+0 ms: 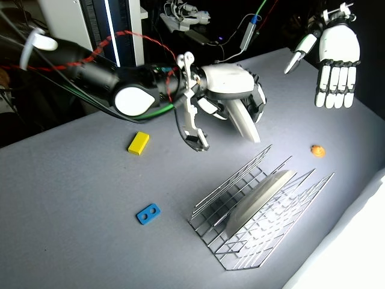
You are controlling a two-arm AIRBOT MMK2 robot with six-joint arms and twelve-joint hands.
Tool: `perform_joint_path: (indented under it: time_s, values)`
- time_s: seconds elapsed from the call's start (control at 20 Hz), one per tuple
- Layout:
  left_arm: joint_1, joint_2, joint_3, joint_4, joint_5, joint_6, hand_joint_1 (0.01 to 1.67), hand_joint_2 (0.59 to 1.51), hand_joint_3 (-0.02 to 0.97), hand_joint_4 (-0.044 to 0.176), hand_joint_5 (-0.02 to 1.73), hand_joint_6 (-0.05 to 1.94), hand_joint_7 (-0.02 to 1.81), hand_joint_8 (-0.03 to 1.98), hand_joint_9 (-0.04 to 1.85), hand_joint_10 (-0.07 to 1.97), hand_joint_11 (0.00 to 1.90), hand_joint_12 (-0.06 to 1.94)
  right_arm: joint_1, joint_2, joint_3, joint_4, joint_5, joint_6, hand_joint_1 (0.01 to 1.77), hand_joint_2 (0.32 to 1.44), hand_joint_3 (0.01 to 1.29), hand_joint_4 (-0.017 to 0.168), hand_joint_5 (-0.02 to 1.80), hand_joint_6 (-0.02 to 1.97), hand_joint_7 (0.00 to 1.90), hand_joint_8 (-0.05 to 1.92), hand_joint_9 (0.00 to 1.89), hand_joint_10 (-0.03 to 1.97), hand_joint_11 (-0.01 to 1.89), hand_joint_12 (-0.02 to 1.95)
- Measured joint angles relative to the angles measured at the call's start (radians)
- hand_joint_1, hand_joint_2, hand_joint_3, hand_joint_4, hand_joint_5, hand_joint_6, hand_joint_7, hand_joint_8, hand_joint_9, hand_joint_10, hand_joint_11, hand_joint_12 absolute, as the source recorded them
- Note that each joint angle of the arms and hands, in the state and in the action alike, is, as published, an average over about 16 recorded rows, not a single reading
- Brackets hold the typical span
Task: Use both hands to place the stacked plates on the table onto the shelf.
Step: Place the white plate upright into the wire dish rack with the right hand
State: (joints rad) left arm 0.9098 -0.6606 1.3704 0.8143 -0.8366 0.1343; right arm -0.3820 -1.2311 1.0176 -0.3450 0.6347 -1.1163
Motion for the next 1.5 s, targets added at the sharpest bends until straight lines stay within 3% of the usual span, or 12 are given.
perform_joint_path:
  time_s: [0.3, 0.6, 1.05, 1.25, 1.5]
  values:
    - [-0.080, 0.011, 0.030, 0.116, -0.073, 0.000, 0.02, 1.139, 0.008, 0.004, 0.16, 0.01, 0.15, 0.00, 0.11, 0.01, 0.04, 0.03, 0.078, 0.169, -0.119, 0.034, -0.043, 0.094, 1.22, 0.96, 0.01, -0.002, 1.08, 0.74, 1.18, 0.58, 1.21, 0.02, 0.87, 0.81]
    - [-0.216, 0.016, 0.020, 0.271, -0.165, -0.001, 0.02, 1.137, 0.008, 0.004, 0.16, 0.01, 0.14, 0.00, 0.10, 0.01, 0.03, 0.03, 0.191, 0.264, -0.144, 0.091, -0.162, 0.246, 1.22, 0.96, 0.01, -0.003, 1.08, 0.74, 1.17, 0.58, 1.21, 0.02, 0.86, 0.83]
    - [-0.416, 0.020, -0.046, 0.466, -0.350, -0.002, 0.02, 1.133, 0.005, 0.004, 0.16, 0.01, 0.14, 0.00, 0.09, 0.01, 0.03, 0.04, 0.340, 0.266, -0.050, 0.202, -0.389, 0.446, 1.22, 0.96, 0.01, -0.005, 1.08, 0.74, 1.17, 0.57, 1.23, 0.02, 0.84, 0.85]
    - [-0.471, 0.019, -0.068, 0.518, -0.427, -0.005, 0.02, 1.132, 0.002, 0.004, 0.16, 0.01, 0.14, 0.00, 0.09, 0.01, 0.02, 0.03, 0.368, 0.245, 0.004, 0.254, -0.465, 0.485, 1.22, 0.96, 0.01, -0.006, 1.08, 0.74, 1.17, 0.57, 1.23, 0.02, 0.83, 0.85]
    - [-0.493, 0.010, -0.077, 0.573, -0.510, -0.028, 0.02, 1.137, 0.001, 0.004, 0.16, 0.01, 0.14, 0.00, 0.10, 0.01, 0.03, 0.03, 0.376, 0.219, 0.057, 0.305, -0.530, 0.507, 1.22, 0.96, 0.01, -0.007, 1.08, 0.74, 1.17, 0.59, 1.22, 0.02, 0.83, 0.85]
